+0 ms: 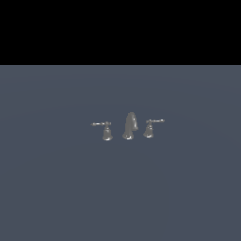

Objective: Turn on the faucet by rotating a designated handle.

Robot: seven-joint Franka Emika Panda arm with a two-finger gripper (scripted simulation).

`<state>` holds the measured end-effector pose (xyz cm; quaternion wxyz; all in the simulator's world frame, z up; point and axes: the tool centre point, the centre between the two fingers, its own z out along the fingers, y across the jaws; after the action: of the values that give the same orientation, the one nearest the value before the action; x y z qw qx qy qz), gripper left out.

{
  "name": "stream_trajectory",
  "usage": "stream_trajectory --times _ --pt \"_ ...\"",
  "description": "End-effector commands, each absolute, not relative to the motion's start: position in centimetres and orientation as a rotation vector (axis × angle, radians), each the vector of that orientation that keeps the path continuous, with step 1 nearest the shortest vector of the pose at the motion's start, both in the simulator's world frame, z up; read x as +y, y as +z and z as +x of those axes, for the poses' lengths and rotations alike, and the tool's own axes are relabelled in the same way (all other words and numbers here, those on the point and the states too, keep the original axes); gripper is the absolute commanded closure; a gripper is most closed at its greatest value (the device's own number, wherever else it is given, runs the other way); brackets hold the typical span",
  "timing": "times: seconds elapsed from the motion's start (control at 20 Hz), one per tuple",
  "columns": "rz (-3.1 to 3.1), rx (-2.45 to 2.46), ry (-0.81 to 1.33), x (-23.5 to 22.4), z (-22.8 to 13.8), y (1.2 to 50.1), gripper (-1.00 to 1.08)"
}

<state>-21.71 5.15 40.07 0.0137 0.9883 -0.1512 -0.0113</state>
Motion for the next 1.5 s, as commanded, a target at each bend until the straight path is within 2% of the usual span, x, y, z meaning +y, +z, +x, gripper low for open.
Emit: stream_trajectory --times 0.0,0.75,1.45 --pt "3.066 -0.555 -0.034 6.0 -20.8 38.5 1.08" --pt "2.956 -1.027 -0.028 10.2 -14.5 29.7 1.08" --pt "2.813 -1.394 -0.023 12.0 -8.4 22.6 1.08"
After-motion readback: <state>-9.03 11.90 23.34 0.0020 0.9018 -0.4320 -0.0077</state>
